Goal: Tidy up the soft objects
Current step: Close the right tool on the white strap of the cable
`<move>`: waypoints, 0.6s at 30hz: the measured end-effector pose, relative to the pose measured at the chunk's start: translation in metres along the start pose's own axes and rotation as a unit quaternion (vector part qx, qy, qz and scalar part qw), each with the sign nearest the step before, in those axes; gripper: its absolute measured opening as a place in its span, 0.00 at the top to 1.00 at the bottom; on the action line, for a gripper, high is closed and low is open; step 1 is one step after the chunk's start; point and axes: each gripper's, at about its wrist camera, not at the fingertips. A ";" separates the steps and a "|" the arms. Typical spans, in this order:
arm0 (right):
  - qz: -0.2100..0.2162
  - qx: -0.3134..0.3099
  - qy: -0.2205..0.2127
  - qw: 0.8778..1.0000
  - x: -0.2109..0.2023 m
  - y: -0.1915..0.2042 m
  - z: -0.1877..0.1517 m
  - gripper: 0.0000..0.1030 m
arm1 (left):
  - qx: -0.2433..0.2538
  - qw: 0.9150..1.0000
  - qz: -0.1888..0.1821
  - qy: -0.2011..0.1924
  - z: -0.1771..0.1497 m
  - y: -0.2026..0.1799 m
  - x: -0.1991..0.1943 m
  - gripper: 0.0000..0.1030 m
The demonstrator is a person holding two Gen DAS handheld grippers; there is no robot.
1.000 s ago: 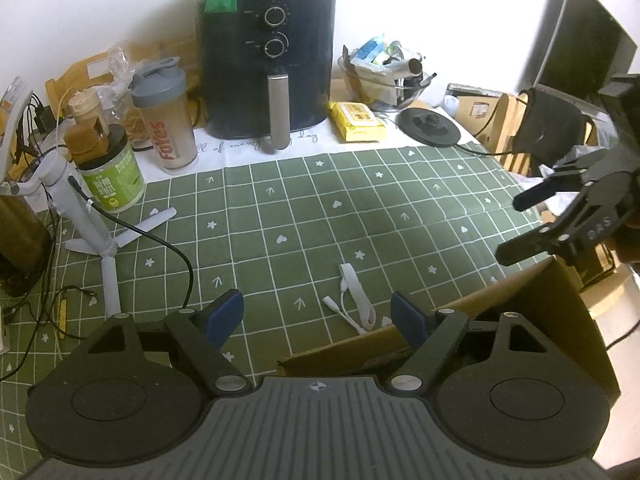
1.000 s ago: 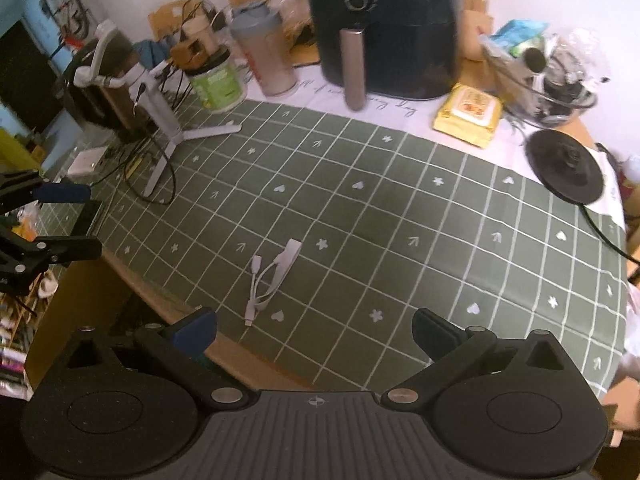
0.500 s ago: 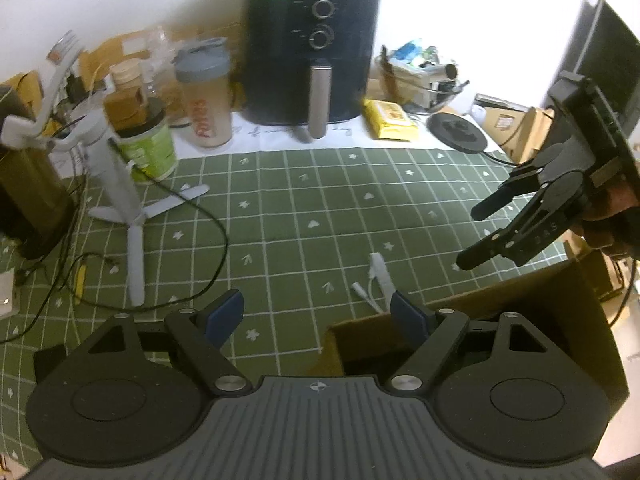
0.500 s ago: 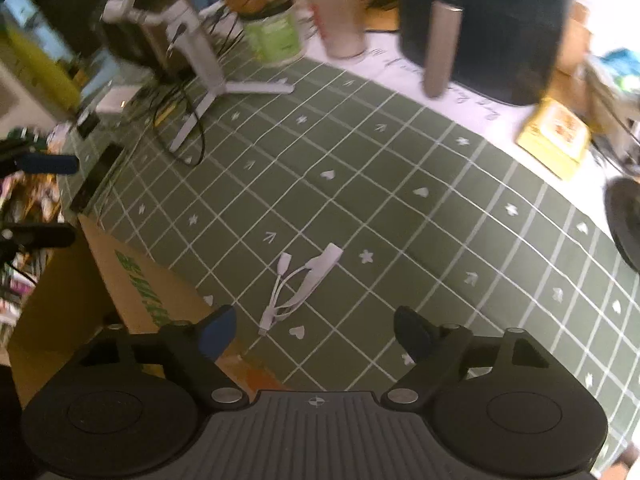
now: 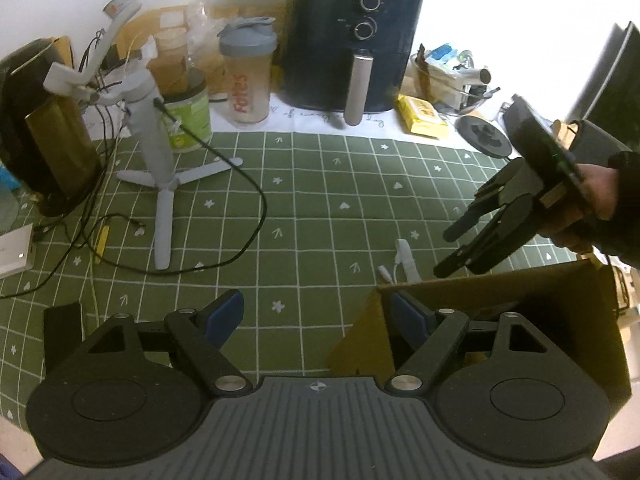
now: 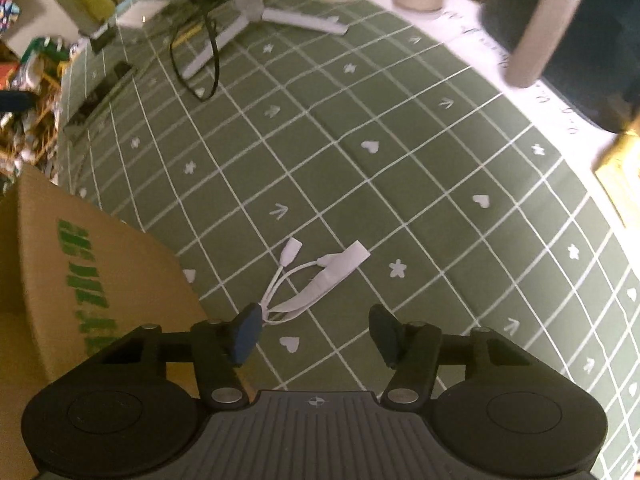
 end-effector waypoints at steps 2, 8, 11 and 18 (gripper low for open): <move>-0.001 -0.007 0.012 1.000 0.011 0.000 0.004 0.43 | -0.003 1.000 -0.001 0.004 -0.002 0.003 0.000 0.22; -0.010 -0.023 0.026 0.999 0.037 0.001 0.013 0.51 | -0.023 1.000 0.009 0.008 -0.007 0.014 -0.002 0.22; -0.024 -0.035 0.031 0.999 0.047 0.005 0.016 0.58 | -0.030 0.999 0.015 0.010 -0.009 0.020 -0.004 0.22; -0.057 -0.069 0.030 0.996 0.054 0.015 0.015 0.74 | -0.045 0.999 0.016 0.013 -0.012 0.026 -0.004 0.22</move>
Point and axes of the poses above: each gripper's, at about its wrist camera, not at the fingertips, and x roughly the way its jaws point, y to its left, z to its top, and after that the axes turned 1 degree about -x, right-handed
